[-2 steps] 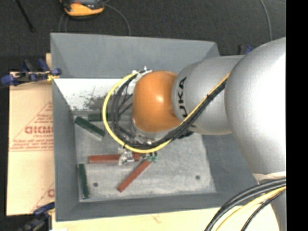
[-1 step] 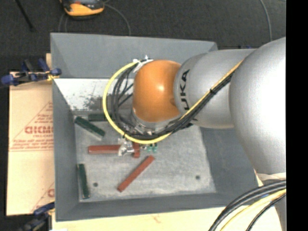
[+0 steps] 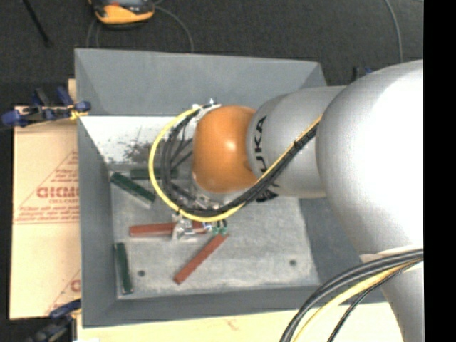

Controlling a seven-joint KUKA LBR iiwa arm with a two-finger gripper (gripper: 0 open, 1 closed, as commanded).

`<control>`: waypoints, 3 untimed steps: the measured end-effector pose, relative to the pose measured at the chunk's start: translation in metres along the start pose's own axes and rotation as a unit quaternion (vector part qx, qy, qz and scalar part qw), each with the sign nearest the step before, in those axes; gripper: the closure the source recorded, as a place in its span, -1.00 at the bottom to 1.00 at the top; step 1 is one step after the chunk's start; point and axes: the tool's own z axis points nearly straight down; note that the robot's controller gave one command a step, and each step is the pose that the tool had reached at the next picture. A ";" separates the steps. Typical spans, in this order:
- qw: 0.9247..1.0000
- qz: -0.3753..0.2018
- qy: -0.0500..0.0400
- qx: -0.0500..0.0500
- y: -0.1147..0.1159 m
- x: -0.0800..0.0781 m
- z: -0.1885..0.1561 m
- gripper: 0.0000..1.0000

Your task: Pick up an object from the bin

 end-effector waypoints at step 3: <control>1.000 0.009 -0.001 0.001 0.011 -0.020 -0.085 1.00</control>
Offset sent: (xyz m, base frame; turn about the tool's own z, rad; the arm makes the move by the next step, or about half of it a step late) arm 0.0760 0.0010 0.0983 0.0060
